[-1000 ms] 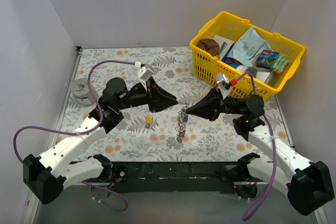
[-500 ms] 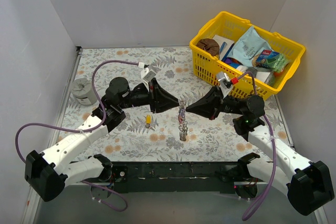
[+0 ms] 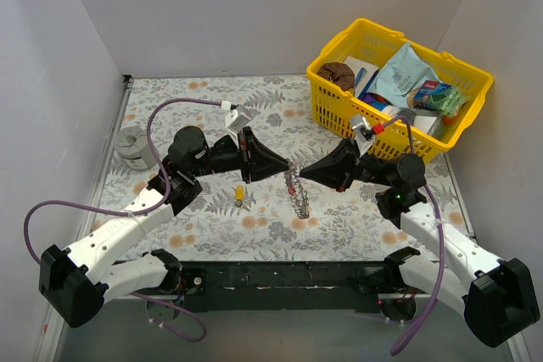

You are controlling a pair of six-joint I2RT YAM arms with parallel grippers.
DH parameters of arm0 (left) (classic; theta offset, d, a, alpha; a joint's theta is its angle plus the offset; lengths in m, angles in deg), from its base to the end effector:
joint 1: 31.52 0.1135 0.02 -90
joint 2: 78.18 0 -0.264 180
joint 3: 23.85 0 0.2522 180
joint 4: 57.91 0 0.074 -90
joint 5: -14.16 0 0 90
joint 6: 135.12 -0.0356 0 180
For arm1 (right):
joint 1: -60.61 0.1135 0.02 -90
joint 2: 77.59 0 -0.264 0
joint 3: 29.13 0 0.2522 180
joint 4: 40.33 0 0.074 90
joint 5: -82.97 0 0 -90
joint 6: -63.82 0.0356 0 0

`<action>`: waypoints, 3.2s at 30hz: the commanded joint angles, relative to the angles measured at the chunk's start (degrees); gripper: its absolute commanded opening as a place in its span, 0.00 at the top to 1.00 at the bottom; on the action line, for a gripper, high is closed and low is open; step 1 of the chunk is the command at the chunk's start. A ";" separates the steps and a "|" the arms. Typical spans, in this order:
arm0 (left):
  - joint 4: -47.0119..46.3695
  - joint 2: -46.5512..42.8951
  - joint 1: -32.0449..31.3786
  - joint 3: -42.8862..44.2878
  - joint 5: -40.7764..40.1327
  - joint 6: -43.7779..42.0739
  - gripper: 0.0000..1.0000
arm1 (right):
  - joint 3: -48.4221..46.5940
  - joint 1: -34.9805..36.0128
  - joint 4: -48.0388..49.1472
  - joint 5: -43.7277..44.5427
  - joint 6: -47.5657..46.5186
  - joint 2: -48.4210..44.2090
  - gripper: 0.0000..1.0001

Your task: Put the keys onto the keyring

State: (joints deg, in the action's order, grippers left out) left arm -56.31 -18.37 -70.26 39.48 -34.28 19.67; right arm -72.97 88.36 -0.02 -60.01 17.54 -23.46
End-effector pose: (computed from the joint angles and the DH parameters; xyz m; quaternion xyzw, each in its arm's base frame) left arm 0.1721 -0.1683 0.3605 0.1020 0.6907 -0.6806 0.2222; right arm 0.1603 0.1165 0.3301 -0.3204 0.4967 0.6337 0.4990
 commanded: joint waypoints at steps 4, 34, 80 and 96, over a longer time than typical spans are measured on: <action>-0.93 0.66 -0.81 1.33 0.10 0.07 0.85 | -0.24 -0.06 4.29 1.91 1.10 0.45 0.99; -0.49 -0.66 -1.34 1.50 1.33 -0.28 0.91 | 0.20 -0.06 6.93 1.11 2.51 1.42 0.99; -1.55 3.56 -1.42 2.38 7.04 -0.46 0.85 | -0.06 -0.06 9.22 -0.47 3.82 2.56 0.99; 0.12 0.22 -1.34 1.68 4.67 -2.04 1.00 | 1.17 -0.06 10.18 -0.20 4.00 2.74 0.79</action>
State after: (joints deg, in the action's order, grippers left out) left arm -56.11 -15.38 -71.39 40.04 -29.49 18.82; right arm -71.92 88.38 4.87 -60.95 20.85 -20.46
